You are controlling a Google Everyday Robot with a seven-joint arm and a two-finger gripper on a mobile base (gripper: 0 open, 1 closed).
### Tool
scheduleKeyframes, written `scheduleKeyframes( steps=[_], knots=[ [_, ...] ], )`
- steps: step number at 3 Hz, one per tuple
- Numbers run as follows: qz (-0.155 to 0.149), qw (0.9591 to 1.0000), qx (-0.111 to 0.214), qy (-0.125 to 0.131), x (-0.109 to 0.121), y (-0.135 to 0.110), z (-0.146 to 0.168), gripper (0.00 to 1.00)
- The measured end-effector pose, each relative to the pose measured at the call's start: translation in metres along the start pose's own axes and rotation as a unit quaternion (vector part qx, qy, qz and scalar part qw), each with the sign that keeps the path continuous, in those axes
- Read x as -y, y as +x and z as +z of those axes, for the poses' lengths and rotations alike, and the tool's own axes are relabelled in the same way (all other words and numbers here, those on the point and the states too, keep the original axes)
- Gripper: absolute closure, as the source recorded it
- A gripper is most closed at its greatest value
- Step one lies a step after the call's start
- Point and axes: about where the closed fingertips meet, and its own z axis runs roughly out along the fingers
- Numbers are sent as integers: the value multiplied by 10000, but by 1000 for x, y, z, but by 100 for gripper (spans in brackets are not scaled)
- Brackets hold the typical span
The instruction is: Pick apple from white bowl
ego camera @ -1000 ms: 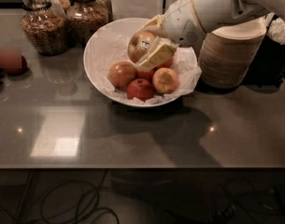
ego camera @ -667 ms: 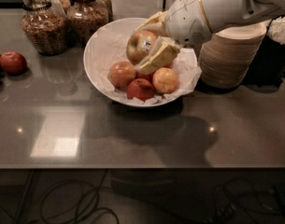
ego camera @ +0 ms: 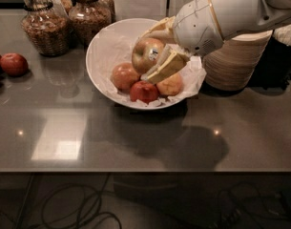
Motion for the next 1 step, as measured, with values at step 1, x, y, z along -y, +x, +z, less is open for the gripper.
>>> scheduleKeyframes(
  steps=[1],
  knots=[
    [-14,10000,-6,17,2,-1,-1,100]
  ],
)
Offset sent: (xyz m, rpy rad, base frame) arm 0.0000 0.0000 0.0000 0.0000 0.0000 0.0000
